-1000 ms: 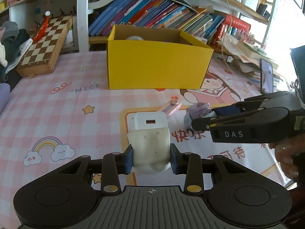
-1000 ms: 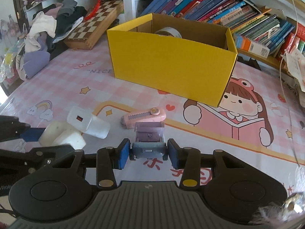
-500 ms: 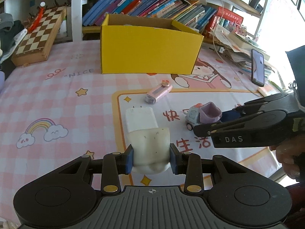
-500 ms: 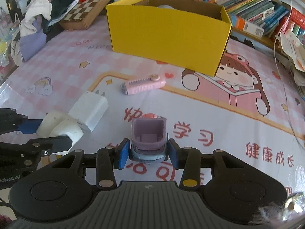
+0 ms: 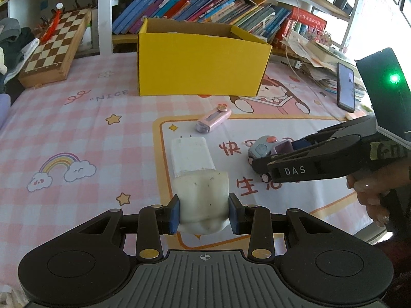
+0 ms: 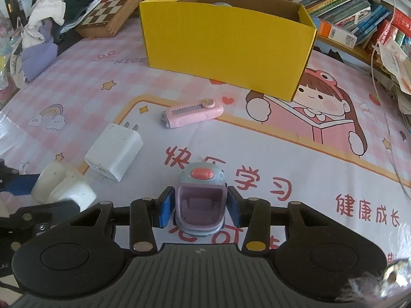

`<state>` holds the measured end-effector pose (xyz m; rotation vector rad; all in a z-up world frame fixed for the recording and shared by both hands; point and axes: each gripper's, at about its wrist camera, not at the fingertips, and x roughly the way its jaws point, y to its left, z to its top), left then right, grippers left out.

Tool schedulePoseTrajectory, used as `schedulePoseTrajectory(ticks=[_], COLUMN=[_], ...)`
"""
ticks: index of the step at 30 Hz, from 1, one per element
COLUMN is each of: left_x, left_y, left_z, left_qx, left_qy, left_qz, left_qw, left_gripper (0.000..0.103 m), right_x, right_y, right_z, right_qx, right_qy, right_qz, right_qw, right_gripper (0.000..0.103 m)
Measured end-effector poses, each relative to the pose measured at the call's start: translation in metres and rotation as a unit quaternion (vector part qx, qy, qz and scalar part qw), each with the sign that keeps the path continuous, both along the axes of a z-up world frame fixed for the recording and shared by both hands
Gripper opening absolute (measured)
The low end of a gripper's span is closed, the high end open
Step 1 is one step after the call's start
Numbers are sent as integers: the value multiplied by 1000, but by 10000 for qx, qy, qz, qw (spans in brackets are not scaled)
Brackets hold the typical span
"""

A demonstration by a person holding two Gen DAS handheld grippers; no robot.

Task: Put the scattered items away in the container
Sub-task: 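Lift the white block and purple cup and carry both over the yellow box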

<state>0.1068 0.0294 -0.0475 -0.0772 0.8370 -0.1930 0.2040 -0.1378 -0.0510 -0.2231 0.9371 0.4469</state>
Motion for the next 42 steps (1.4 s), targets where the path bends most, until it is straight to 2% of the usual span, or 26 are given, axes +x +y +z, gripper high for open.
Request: schedulePoseTrajectory(ticks=[30,42], left_x=[-21,-20], left_y=[-14,-11], left_z=[21,48], left_qx=[-134,-177], left_qy=[-350,-720], left_qz=[-603,-887], left_qw=[9975,9933], left_gripper=[34,34], right_x=[-66,-74], right_y=[-28,-23], right_z=[33,63], right_qx=[397,425], right_qy=[-180,-463], right_qz=[-103,144], right_qw=[9990,9979], right_gripper=[39,39])
